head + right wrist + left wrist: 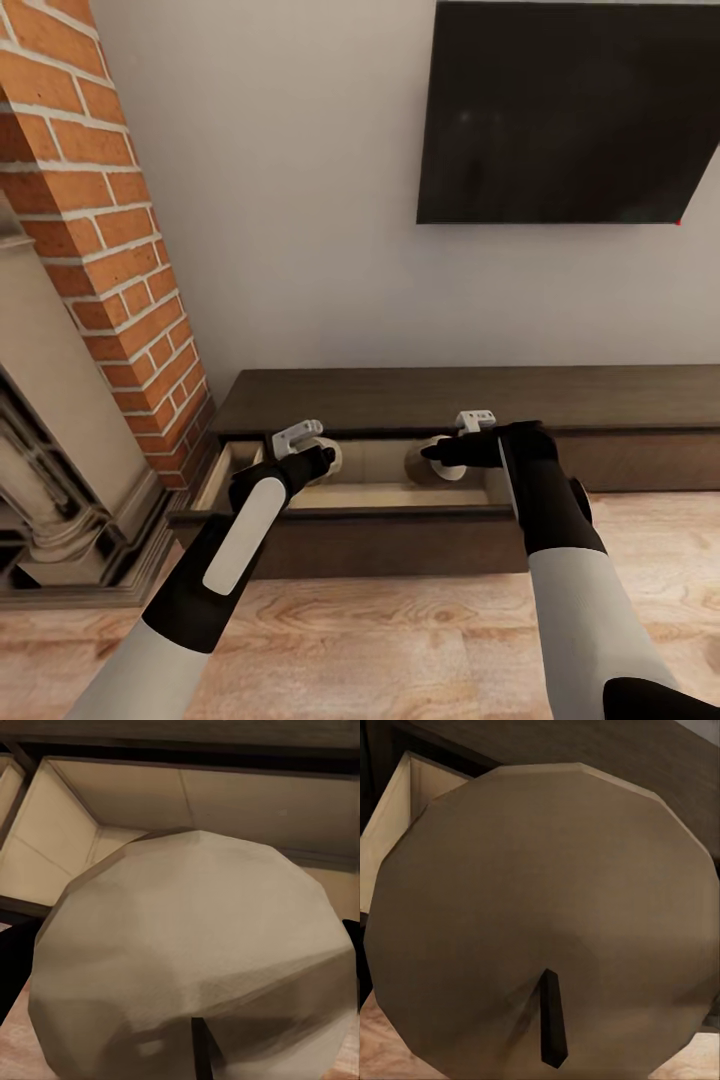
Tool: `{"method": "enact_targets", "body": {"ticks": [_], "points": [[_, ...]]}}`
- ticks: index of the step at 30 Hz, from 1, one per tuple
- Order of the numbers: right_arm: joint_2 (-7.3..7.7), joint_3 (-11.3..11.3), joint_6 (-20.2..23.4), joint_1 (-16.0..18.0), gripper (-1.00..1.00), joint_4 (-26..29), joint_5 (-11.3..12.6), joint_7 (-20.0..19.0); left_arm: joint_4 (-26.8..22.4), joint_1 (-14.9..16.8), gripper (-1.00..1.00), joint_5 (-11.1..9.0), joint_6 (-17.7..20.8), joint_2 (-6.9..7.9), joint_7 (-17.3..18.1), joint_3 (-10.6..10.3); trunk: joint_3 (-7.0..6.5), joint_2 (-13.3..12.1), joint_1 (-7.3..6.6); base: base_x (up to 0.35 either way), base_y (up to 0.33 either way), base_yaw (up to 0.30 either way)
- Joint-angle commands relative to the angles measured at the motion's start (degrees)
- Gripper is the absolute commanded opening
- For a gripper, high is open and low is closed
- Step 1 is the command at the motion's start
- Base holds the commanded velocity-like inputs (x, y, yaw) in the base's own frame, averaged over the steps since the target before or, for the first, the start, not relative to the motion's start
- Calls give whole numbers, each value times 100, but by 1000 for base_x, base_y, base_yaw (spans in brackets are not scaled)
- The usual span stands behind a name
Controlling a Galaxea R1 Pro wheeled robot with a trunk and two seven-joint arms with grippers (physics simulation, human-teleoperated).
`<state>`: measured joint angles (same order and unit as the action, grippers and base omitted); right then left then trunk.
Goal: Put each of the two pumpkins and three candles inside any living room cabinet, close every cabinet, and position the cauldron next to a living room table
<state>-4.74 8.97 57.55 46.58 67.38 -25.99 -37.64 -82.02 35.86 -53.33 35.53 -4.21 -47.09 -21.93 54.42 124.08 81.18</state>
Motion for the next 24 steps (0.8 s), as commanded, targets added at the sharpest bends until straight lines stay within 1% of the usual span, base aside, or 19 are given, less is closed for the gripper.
{"method": "enact_targets", "body": {"ticks": [1,2,6,9,13,16,18,21,24], "points": [[0,-2,3,0,-100,-2,1,4,7,0,-100,2,18,-4,-2,0,0,0,0,115,0,0],[0,-4,3,-1,-100,-3,1,6,11,0,-100,-4,26,-5,-4,1,0,0,0,160,0,0],[-1,-9,10,-1,-100,-10,-31,34,32,0,-100,-33,341,-40,4,5,0,0,0,294,0,0],[-1,-10,11,-1,-100,-17,-42,46,35,0,-100,-36,390,-58,1,5,0,0,0,333,0,0],[-2,-18,16,-2,-100,-28,-69,97,27,0,-100,-37,409,-66,-2,-2,0,0,0,99,0,30],[-23,-36,19,-5,-100,-39,-118,386,24,0,-100,-37,411,-69,-2,-3,0,0,0,18,-22,209],[-95,-118,15,-4,-100,-118,-127,693,27,0,-100,-37,411,-72,-2,-4,0,0,0,5,-193,272],[-136,-215,14,-6,-100,-218,-126,793,28,0,-100,-37,411,-84,-2,-4,0,0,0,1,-301,289],[-149,-248,18,-7,-100,-296,-123,819,29,0,-100,-37,411,-87,-2,-4,0,0,0,14,-274,253]]}}
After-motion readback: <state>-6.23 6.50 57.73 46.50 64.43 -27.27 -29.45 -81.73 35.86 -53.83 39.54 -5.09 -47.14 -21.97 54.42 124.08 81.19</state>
